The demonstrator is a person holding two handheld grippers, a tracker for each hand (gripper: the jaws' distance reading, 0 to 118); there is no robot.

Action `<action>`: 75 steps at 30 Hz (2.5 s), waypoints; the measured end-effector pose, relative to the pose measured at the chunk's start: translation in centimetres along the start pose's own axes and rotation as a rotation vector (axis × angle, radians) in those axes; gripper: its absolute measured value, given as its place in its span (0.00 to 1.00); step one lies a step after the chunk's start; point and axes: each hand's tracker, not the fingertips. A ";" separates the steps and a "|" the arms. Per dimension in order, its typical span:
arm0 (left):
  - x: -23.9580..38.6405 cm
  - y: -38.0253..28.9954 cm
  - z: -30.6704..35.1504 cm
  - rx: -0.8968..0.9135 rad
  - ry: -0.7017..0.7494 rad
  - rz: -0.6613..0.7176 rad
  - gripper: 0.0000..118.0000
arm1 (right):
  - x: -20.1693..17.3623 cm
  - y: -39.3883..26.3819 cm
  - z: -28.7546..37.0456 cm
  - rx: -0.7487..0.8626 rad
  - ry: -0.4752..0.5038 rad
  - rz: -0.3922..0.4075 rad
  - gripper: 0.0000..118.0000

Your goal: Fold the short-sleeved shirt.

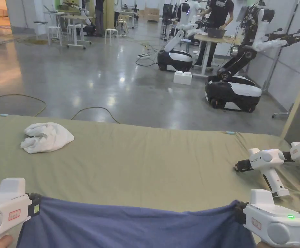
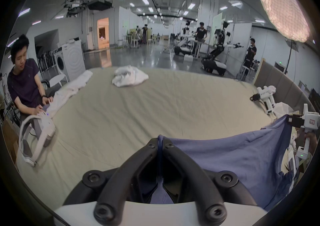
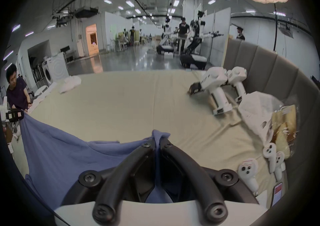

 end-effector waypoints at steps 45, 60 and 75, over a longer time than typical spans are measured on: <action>1.5 31.8 16.7 0.497 0.089 -0.064 0.00 | -2.4 33.5 20.9 0.582 -0.103 0.117 0.02; 1.5 19.8 10.6 0.374 0.060 -0.079 0.00 | -1.6 21.3 15.1 0.426 -0.092 0.115 0.02; -0.9 0.8 20.1 0.327 -0.049 -0.048 0.00 | -0.1 0.6 23.6 0.264 -0.101 0.164 0.02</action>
